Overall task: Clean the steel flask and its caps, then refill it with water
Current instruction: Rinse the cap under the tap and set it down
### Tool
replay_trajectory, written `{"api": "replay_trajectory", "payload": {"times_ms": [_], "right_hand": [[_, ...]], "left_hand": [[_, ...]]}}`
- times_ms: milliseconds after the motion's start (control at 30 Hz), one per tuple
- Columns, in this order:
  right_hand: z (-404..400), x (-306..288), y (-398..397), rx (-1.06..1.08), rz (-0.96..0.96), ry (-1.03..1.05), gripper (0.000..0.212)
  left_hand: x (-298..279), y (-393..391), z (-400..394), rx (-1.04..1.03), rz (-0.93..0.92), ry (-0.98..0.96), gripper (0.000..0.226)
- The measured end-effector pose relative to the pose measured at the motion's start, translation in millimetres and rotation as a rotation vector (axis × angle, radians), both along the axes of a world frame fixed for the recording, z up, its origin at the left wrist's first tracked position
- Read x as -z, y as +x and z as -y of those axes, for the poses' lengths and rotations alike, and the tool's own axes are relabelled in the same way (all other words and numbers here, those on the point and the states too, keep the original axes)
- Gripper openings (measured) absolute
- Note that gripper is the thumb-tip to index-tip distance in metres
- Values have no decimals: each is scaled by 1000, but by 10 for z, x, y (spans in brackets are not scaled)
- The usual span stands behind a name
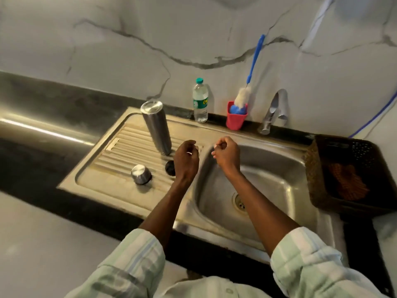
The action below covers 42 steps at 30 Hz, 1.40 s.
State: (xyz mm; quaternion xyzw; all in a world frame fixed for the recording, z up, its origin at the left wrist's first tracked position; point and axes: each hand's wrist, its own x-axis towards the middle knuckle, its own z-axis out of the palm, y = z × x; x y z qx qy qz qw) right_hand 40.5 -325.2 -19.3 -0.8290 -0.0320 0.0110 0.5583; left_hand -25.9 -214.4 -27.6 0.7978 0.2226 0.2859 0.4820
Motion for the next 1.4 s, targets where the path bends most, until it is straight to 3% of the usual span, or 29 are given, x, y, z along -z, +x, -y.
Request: {"api": "replay_trajectory", "payload": {"times_ms": [200, 333, 400, 533, 633, 833, 933, 1167, 1400], "right_hand": [[-456, 276, -408, -339, -71, -130, 15], [-738, 331, -464, -541, -63, -319, 60], [-850, 347, -457, -600, -10, -417, 71], [-995, 379, -443, -683, 36, -587, 73], [-1015, 409, -448, -696, 2, -569, 69], [-715, 341, -447, -515, -79, -280, 70], [-252, 278, -368, -363, -139, -111, 53], [985, 71, 4, 135, -141, 74, 57], [1675, -72, 378, 271, -127, 86, 57]], "left_hand": [[283, -640, -391, -196, -65, -50, 23], [341, -799, -545, -211, -165, -34, 31], [357, -837, -596, -203, -189, -41, 31], [357, -898, -645, -205, -184, -67, 28], [371, -901, -644, -199, -172, -78, 25], [371, -739, -529, -226, -98, -115, 19], [373, -525, -344, -169, -108, -132, 16], [362, 331, 551, 215, -211, -108, 14], [119, 1292, 1254, 536, -254, 4, 19]]}}
